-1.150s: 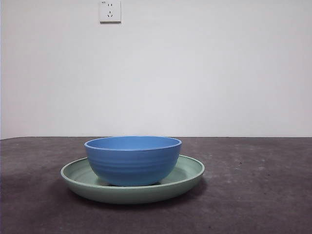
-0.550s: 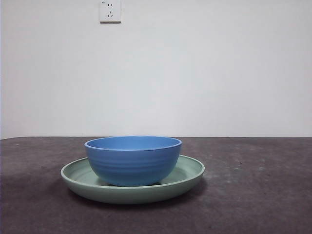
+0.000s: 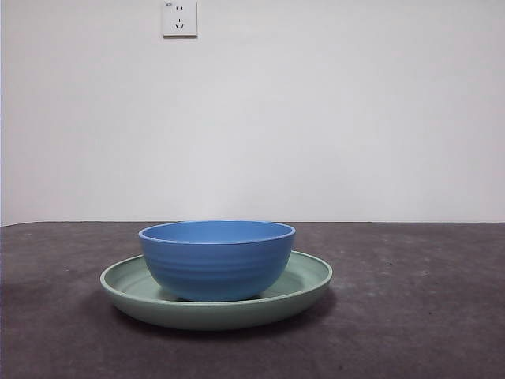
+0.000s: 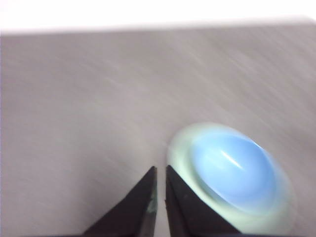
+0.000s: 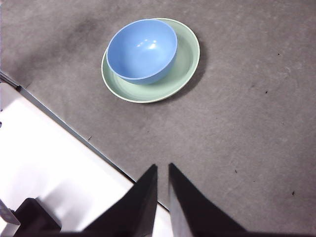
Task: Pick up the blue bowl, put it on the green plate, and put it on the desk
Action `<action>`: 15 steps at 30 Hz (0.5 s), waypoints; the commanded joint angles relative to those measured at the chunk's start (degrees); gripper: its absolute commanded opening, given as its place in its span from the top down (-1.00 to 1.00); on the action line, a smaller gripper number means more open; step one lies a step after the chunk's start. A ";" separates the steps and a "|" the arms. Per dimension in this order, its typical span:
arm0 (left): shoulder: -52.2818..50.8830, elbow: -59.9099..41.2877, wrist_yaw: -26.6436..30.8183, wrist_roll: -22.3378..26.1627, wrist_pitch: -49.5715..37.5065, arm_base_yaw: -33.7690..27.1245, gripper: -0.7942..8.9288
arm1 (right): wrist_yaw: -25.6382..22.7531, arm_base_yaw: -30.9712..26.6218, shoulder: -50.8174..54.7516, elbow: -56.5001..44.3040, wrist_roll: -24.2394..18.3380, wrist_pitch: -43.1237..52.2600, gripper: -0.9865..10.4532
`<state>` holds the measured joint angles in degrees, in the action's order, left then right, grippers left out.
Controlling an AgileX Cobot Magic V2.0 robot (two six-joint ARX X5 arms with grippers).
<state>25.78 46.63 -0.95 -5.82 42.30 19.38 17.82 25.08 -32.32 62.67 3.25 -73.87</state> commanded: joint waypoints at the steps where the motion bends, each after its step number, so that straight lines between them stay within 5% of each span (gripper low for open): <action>1: -4.17 -9.31 -0.13 1.90 -13.42 -7.19 0.78 | 0.15 0.33 -0.13 1.16 -0.28 0.77 0.77; 7: -15.63 -31.65 -0.11 1.97 -33.11 -16.65 0.78 | 0.15 0.33 -0.13 1.16 -0.28 0.77 0.77; 15: -20.50 -41.72 -0.11 1.95 -35.93 -19.17 0.78 | 0.15 0.33 -0.13 1.16 -0.28 0.79 0.77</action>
<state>5.58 5.13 -0.97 -4.80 7.44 0.40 17.82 25.08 -32.32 62.67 3.25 -73.87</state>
